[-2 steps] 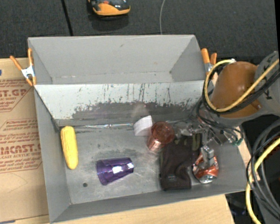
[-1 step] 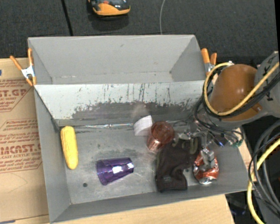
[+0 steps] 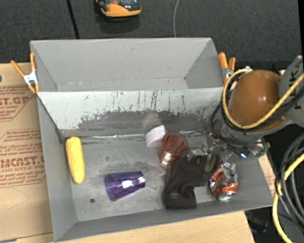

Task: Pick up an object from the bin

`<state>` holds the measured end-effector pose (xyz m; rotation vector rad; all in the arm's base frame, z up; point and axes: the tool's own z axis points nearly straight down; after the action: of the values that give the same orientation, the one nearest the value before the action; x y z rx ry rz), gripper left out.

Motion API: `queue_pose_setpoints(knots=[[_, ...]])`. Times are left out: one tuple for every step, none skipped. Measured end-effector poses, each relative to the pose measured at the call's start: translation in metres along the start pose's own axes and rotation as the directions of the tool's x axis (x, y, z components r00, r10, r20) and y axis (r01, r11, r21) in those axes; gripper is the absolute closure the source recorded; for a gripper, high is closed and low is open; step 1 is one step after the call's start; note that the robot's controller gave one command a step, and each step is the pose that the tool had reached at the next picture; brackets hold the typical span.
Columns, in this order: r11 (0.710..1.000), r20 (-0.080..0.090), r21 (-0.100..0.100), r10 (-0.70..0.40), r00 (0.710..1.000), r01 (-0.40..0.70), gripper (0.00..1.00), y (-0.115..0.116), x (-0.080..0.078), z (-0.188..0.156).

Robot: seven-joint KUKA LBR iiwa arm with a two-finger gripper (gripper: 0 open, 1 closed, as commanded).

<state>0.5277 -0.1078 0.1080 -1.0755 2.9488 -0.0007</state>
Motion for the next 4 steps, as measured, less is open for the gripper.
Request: queue_pose_setpoints(knots=[[0.944,0.006,0.007,-0.329,0.944,0.329,0.0,0.01,0.022,0.027],[0.954,0.016,0.025,-0.299,0.954,0.299,1.0,0.025,0.021,0.032],[0.954,0.016,0.026,-0.299,0.954,0.299,1.0,0.025,0.021,0.032],[0.954,0.014,0.023,-0.299,0.954,0.299,1.0,0.025,0.021,0.031]])
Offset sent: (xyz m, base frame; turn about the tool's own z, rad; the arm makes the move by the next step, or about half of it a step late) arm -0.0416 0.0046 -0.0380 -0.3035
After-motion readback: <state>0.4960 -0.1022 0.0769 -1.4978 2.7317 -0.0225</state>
